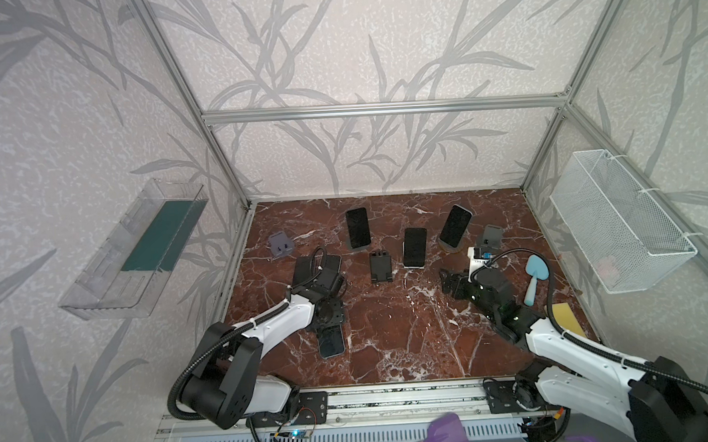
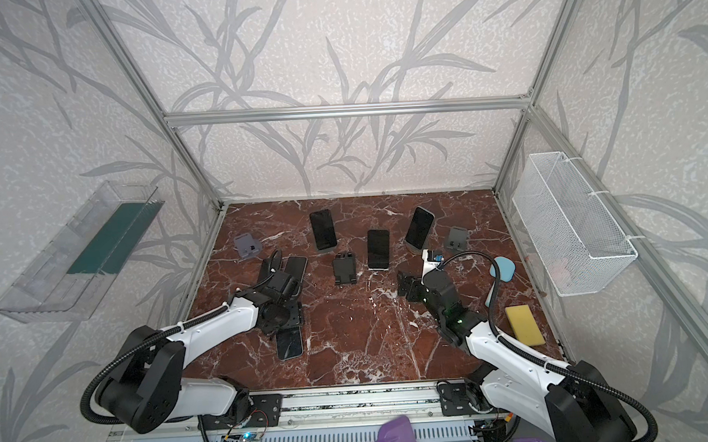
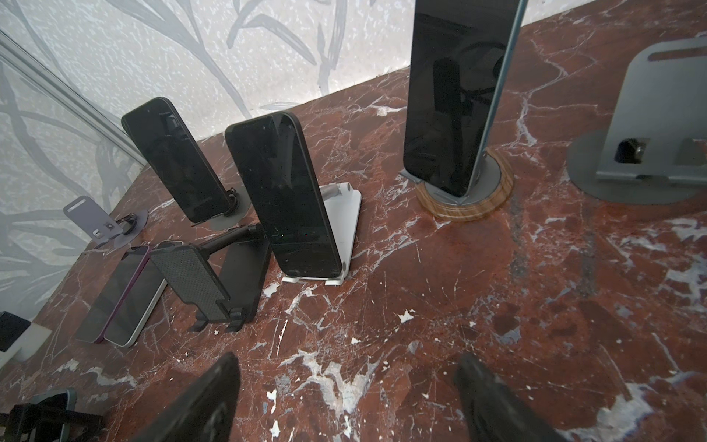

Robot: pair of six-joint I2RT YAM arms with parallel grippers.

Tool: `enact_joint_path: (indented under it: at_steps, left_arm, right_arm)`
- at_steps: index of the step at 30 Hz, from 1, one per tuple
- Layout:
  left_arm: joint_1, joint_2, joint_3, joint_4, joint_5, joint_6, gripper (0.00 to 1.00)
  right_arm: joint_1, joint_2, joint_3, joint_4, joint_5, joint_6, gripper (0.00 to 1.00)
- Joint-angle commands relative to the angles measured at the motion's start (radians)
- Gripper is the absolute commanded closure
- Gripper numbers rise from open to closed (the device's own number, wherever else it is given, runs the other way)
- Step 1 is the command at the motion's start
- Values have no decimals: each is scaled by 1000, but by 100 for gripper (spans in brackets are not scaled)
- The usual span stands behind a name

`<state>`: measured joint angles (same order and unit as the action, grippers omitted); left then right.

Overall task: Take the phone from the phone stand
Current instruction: 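Lower the teal-framed phone flat onto the table beside the pink-cased phone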

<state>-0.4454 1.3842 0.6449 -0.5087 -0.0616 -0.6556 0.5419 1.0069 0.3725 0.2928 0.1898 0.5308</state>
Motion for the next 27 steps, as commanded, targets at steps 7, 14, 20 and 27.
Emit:
enact_joint_path:
  at_steps: [7,14,20,27]
  left_arm:
    - [-1,51,-39,-21,-11,-33,25]
    - [-1,60,-34,-20,-12,-30,22]
    - [0,58,-29,-21,-6,-28,22]
    - [-12,47,-24,-42,6,-24,21]
  right_arm:
    - [5,-3,-10,31,-1,1,12]
    - [4,-5,-11,32,0,1,12]
    - [5,-1,-10,33,-1,1,12]
    - [4,-1,-9,35,-3,3,12]
